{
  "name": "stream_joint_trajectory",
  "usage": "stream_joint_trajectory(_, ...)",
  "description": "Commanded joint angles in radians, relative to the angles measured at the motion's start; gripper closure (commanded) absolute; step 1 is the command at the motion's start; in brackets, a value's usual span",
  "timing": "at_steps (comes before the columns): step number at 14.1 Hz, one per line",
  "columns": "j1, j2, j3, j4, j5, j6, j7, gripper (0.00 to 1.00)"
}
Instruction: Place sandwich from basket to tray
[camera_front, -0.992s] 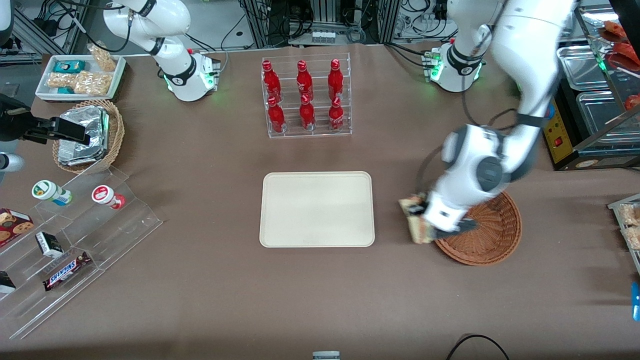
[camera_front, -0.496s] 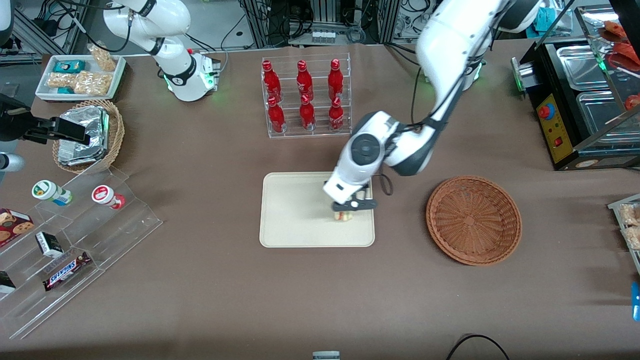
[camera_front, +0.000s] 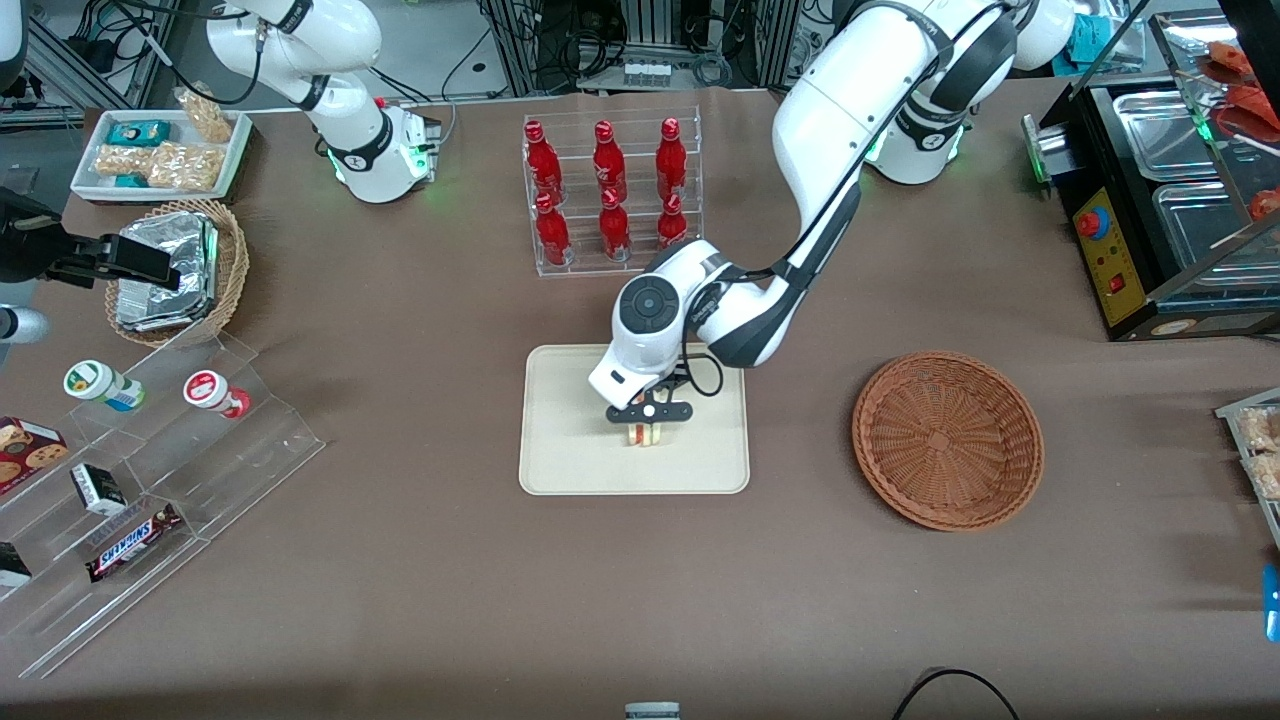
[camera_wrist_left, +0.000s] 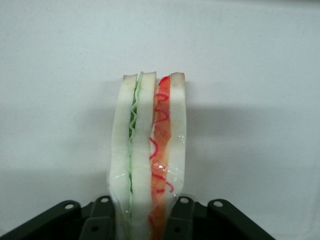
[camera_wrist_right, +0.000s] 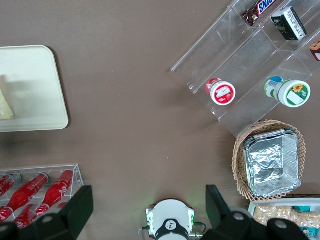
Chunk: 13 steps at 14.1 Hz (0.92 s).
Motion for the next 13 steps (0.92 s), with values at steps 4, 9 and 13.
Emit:
stream_joint_trajectory(4, -0.006, -0.066, 0.100, 0.066, 0.012, -0.128, -0.039, 0.00)
stream_joint_trajectory(9, 0.222, -0.321, 0.117, -0.049, -0.013, -0.356, 0.076, 0.00)
stream_joint_trajectory(13, 0.416, -0.465, 0.117, -0.138, -0.034, -0.463, 0.324, 0.00)
